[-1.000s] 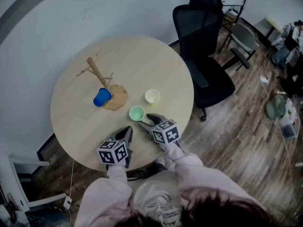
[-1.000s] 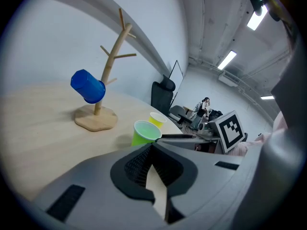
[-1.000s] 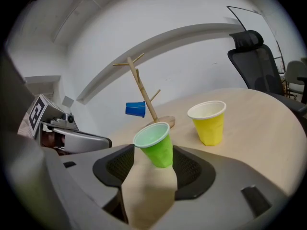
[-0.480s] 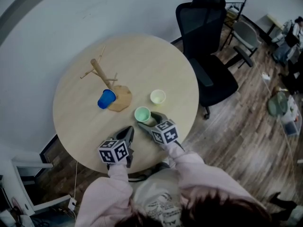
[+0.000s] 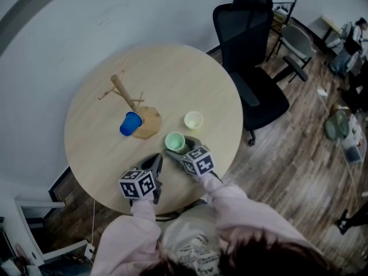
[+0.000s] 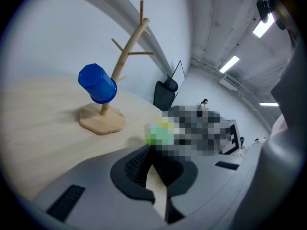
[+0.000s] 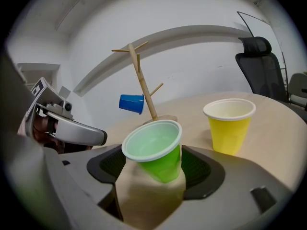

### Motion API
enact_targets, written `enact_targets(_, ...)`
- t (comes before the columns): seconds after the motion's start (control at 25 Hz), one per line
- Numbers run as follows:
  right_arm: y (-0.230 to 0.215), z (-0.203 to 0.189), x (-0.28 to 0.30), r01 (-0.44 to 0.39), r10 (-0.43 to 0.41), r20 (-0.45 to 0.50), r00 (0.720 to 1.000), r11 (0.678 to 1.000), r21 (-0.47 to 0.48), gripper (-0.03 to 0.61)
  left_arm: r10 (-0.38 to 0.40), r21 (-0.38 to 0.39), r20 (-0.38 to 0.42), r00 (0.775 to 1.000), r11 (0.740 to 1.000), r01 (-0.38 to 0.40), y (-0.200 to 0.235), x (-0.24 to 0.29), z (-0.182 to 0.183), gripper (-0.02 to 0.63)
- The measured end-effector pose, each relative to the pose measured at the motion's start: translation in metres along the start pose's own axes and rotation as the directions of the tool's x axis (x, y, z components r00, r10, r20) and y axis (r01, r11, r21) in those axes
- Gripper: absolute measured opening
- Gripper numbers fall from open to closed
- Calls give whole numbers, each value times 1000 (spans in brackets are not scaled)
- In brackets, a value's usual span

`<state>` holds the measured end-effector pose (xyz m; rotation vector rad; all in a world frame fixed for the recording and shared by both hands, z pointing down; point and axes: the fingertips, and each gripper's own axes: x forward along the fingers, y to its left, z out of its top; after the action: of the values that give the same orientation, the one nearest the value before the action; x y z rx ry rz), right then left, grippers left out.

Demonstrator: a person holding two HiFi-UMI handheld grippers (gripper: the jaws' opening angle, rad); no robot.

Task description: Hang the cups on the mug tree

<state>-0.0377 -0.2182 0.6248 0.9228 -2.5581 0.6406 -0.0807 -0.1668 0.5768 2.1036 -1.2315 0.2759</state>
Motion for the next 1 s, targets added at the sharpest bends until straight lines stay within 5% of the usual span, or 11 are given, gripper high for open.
enact_targets(0.68, 1, 11, 5, -1, 0, 25, 1000, 999, 45, 356, 8, -17, 31, 999, 1000, -8, 18, -9, 9, 0)
enact_targets(1.0, 4, 38, -2, 18, -18, 49, 999, 1000, -6, 351, -16, -20, 61, 998, 1000, 18, 17, -11, 16, 0)
